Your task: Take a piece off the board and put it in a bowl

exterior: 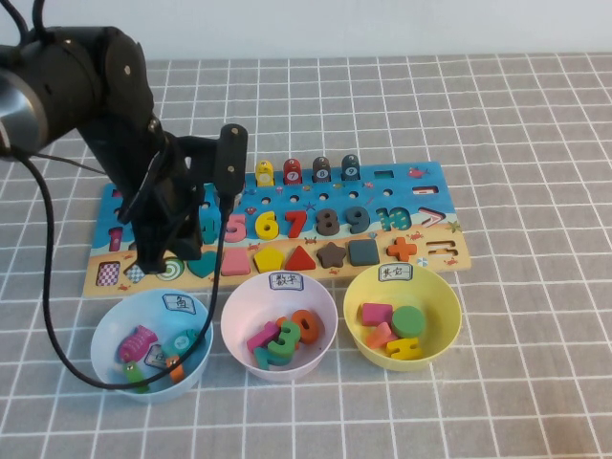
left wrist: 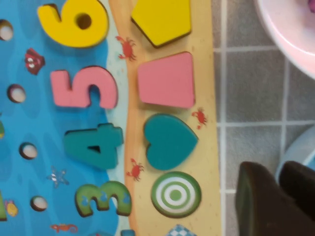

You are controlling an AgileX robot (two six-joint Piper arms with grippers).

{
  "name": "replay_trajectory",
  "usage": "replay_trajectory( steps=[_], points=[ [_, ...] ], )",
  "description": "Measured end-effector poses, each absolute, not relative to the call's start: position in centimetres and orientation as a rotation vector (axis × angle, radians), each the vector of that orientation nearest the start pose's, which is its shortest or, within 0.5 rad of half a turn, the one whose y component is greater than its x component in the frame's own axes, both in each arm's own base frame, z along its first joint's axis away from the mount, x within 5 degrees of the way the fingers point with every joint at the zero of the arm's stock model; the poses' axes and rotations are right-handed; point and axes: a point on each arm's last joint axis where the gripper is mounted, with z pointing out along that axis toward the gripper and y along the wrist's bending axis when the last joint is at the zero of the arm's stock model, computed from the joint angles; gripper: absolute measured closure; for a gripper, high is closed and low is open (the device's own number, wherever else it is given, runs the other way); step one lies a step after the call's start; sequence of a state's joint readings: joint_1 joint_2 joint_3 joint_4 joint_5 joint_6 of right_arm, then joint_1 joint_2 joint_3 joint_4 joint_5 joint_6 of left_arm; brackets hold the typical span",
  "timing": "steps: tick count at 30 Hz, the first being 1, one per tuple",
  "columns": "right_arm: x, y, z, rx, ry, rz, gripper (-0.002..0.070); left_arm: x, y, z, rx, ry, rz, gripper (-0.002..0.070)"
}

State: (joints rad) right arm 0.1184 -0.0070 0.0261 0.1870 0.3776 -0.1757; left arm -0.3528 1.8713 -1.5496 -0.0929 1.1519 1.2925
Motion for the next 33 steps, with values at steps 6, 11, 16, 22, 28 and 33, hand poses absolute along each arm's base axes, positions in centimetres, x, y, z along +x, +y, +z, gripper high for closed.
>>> replay_trajectory(
  steps=[6, 11, 16, 22, 28, 33],
  points=[
    [5.2, 1.2, 17.1, -0.16, 1.869, 0.145, 0.0694, 36.3, -14.2, 25.4, -2.435, -2.336, -0.027, 0.0427],
    [5.2, 1.2, 17.1, -0.16, 1.869, 0.145, 0.0694, 36.8, -14.5, 24.4, -2.423, -2.341, 0.002, 0.0314],
    [5.2, 1.2, 17.1, -0.159, 1.869, 0.146, 0.0694, 37.2, -14.6, 23.5, -2.43, -2.331, -0.006, 0.0293],
    [5.2, 1.2, 17.1, -0.159, 1.869, 0.146, 0.0694, 37.7, -14.8, 22.0, -2.446, -2.276, 0.005, 0.0293],
    [5.2, 1.2, 17.1, -0.159, 1.869, 0.146, 0.0694, 38.2, -14.8, 20.4, -2.434, -2.246, 0.004, 0.0291],
    [5.2, 1.2, 17.1, -0.159, 1.869, 0.146, 0.0694, 38.7, -14.7, 20.0, -2.456, -2.234, -0.068, 0.0291]
  ],
)
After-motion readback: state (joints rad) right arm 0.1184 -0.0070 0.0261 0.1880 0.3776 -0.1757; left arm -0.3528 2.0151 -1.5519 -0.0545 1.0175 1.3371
